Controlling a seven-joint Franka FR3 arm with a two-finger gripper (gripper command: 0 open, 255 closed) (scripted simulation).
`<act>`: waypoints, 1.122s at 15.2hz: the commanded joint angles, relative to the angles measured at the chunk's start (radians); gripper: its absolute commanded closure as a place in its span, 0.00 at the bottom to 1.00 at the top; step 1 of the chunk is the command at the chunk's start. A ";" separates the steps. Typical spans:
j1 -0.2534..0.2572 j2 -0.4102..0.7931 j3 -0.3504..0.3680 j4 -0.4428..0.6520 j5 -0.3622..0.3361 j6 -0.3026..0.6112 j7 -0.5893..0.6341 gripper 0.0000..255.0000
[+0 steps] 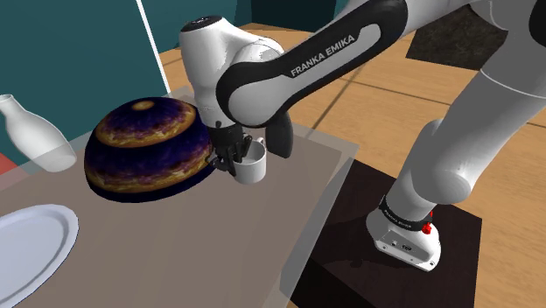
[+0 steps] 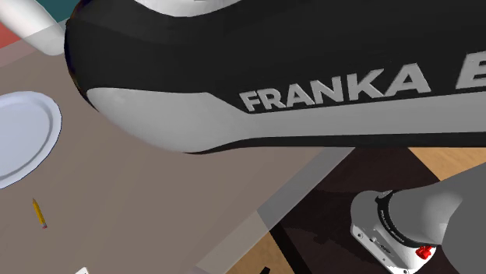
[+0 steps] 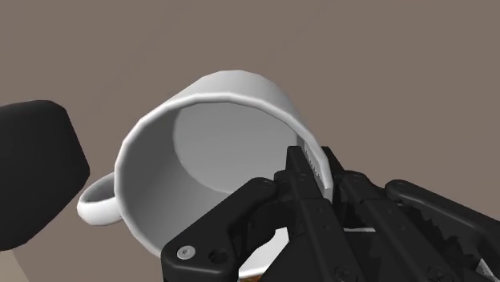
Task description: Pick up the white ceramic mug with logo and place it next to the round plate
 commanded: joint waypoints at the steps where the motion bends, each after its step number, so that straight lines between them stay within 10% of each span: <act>1: 0.000 -0.010 -0.002 0.016 0.004 -0.026 -0.005 1.00; 13: -0.002 -0.059 -0.015 0.129 0.023 -0.182 -0.024 1.00; 17: 0.019 0.099 0.039 0.290 -0.048 -0.203 0.083 1.00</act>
